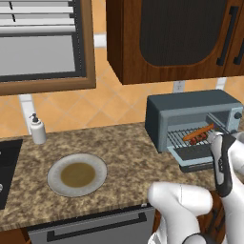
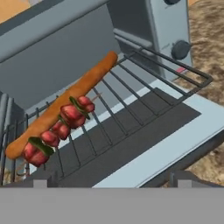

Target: Pick up the kebab skewer and baguette bread, and place them inside the toaster oven. Close the toaster oven door and start by setting the timer.

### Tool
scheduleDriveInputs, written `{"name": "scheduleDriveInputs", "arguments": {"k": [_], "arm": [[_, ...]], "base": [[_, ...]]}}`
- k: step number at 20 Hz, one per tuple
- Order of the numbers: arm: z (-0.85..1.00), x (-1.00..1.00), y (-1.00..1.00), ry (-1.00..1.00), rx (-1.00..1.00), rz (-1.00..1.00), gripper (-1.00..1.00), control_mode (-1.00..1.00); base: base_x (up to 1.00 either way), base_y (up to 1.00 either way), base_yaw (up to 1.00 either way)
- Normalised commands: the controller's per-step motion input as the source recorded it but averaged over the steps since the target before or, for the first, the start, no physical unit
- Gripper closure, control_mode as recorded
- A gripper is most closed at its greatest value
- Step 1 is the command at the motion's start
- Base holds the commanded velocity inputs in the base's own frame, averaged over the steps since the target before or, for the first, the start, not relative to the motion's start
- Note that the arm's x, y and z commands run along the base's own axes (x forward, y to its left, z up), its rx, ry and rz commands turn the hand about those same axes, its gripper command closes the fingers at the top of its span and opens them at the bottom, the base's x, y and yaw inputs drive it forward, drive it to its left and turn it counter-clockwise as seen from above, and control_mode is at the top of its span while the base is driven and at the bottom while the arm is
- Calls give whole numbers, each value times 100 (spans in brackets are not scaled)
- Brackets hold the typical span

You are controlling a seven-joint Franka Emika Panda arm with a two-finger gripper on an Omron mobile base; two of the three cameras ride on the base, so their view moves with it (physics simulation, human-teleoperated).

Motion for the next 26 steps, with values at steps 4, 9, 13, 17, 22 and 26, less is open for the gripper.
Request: {"name": "scheduleDriveInputs", "arguments": {"k": [4,9,13,17,22,26], "arm": [[-1,-14,0,-13,-23,1,-100,-100],[-1,-7,-3,-4,-21,0,-100,-100],[-4,-3,-13,0,-14,7,-100,-100],[-16,0,-1,0,-15,5,-100,-100],[-5,0,1,0,-11,0,-100,-100],[0,0,0,0,-5,0,-100,-100]], "base": [[0,0,0],[0,0,0],[0,0,0],[0,0,0],[0,0,0],[0,0,0]]}}
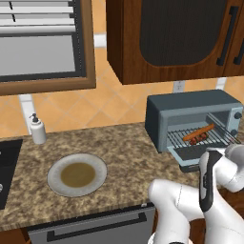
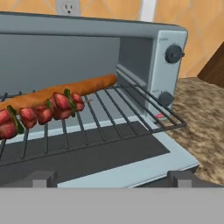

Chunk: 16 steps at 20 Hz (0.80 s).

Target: Pick up the kebab skewer and baguette bread, and place them inside the toaster oven. Close the toaster oven door and start by setting the timer.

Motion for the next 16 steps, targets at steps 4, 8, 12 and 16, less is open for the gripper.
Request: {"name": "scheduleDriveInputs", "arguments": {"k": [4,8,12,16], "arm": [[-5,0,-2,0,-11,1,-100,-100],[-4,0,-11,0,-8,8,-100,-100],[-1,0,-13,0,-3,11,-100,-100],[0,0,-2,0,0,7,-100,-100]], "base": [[0,0,0],[0,0,0],[0,0,0],[0,0,0]]}}
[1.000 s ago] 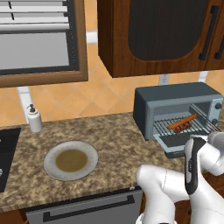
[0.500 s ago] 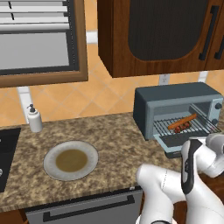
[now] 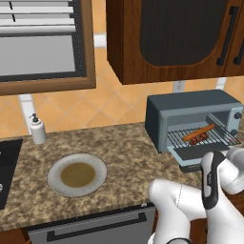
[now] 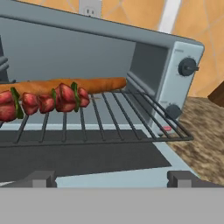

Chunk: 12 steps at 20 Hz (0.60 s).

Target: Pick up the kebab skewer and baguette bread, and place them inside the toaster oven. Close the toaster oven door and start by setting the timer.

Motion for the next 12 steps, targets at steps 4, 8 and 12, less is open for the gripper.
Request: {"name": "scheduleDriveInputs", "arguments": {"k": [4,8,12], "arm": [[0,0,0,0,0,1,-100,-100],[0,11,0,0,0,0,-100,-100],[0,23,6,0,0,0,-100,-100]], "base": [[0,0,0],[0,0,0],[0,0,0]]}}
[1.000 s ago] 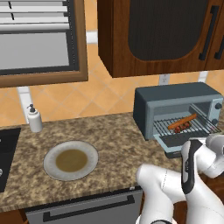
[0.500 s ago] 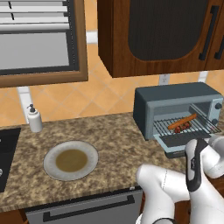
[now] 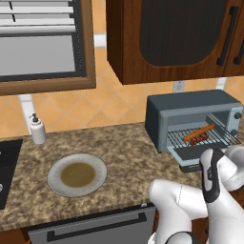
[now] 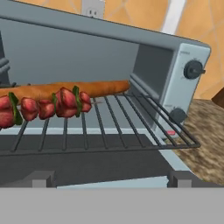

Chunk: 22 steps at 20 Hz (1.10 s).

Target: Pick up the kebab skewer and baguette bread, and place them inside the toaster oven. Close the toaster oven door and start by setting the timer.

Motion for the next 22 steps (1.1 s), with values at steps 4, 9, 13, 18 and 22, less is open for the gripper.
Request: {"name": "scheduleDriveInputs", "arguments": {"k": [4,9,13,18,22], "arm": [[0,5,8,0,2,6,-100,-100],[0,0,17,0,0,4,-100,-100],[0,0,14,0,2,7,-100,-100],[0,8,7,0,9,16,-100,-100],[0,3,0,0,8,11,-100,-100]], "base": [[0,0,0],[0,0,0],[0,0,0],[0,0,0],[0,0,0]]}}
